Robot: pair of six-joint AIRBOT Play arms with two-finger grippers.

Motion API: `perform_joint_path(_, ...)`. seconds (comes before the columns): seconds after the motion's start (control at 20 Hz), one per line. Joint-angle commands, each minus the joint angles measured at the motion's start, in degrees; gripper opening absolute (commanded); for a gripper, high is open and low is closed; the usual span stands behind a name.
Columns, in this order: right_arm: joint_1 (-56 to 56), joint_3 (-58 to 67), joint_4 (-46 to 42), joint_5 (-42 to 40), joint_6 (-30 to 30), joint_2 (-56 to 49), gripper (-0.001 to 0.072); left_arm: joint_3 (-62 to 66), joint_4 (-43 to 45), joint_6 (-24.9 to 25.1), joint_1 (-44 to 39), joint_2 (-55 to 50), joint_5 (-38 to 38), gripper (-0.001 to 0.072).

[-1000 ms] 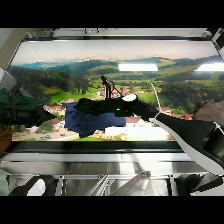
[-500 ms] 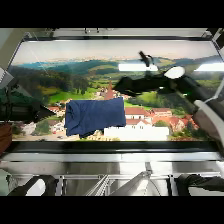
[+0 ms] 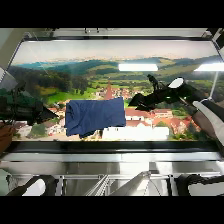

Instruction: Fold the shirts.

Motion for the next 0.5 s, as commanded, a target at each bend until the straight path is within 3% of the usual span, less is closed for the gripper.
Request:
perform_joint_path(0.0, 1.99, -0.2, 7.52, 0.17, -4.26, -4.87, 0.0587, 0.04, -0.02, 0.37, 0.07, -0.79, 0.7, 0.0031)
perform_joint_path(0.2, 5.84, -0.17, 10.99, -0.15, -4.76, -8.07, 0.0587, 0.04, 0.02, 0.85, 0.07, -0.79, 0.94, 0.0031)
perform_joint_path(0.35, 8.41, -0.17, 18.34, -1.36, -9.29, -8.81, 0.0584, 0.04, 0.0, 0.94, 0.07, -0.79, 0.94, 0.0031)
perform_joint_path(0.4, 8.85, -0.17, 20.87, -1.36, -10.97, -8.81, 0.0523, 0.04, 0.0, 0.94, 0.07, -0.79, 0.96, 0.003)
perform_joint_path(0.45, 8.87, -0.17, 23.58, -1.09, -13.18, -8.81, 0.0252, 0.04, 0.0, 0.94, 0.07, -0.79, 0.94, 0.0031)
